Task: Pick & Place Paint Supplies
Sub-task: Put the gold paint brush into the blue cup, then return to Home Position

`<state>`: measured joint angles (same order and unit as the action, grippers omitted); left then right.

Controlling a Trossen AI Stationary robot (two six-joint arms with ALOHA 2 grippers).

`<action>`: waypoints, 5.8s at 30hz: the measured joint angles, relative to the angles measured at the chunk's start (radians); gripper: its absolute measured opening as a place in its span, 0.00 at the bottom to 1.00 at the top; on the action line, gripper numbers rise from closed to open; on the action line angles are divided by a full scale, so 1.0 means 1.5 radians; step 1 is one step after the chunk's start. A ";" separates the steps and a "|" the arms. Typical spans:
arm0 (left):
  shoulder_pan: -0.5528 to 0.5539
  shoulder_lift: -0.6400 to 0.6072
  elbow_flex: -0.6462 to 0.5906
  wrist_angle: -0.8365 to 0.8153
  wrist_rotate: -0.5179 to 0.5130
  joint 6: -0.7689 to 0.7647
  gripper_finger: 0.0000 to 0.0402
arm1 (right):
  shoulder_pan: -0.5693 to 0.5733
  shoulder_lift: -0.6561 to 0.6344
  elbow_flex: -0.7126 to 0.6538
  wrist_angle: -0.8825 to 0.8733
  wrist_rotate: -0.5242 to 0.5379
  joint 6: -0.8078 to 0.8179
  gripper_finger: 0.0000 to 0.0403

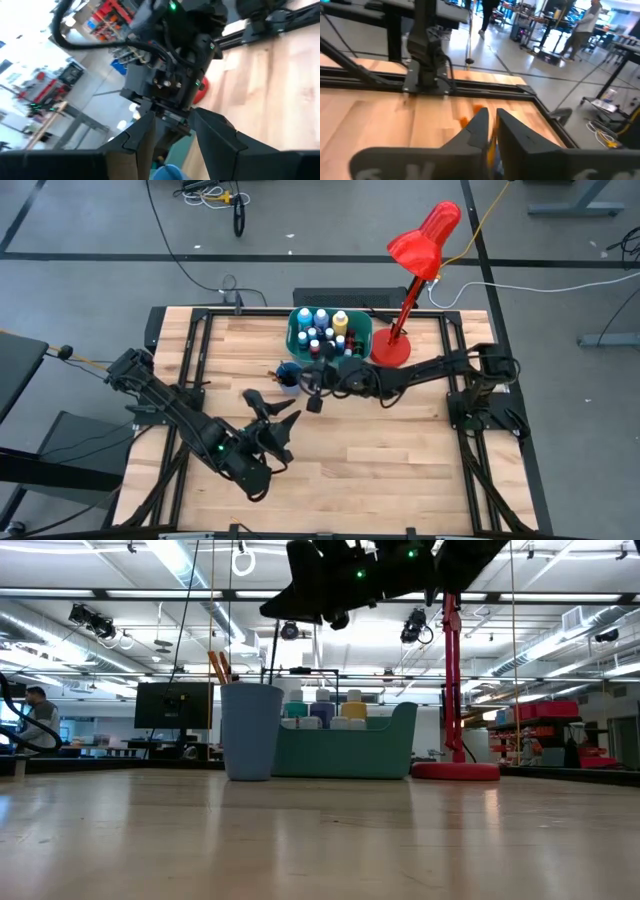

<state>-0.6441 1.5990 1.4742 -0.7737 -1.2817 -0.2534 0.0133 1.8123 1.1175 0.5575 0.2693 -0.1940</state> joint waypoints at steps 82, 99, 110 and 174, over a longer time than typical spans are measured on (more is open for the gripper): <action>0.400 -0.974 -0.746 0.439 0.816 0.274 0.36 | 0.326 -1.028 -0.438 -0.505 0.100 0.083 0.16; 0.400 -1.064 -0.977 0.658 0.741 0.285 0.36 | 0.326 -1.188 -0.521 -0.518 0.035 0.037 0.16; 0.400 -1.063 -0.976 0.637 0.716 0.209 0.36 | 0.326 -1.208 -0.569 -0.512 -0.003 0.048 0.16; 0.400 -1.062 -0.977 0.630 0.715 0.204 0.36 | 0.326 -1.208 -0.734 -0.337 -0.103 0.086 0.16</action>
<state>-0.0441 0.0061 0.0093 0.1715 -0.2096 0.0525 0.5022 0.0010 0.0162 0.0513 0.1146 -0.0650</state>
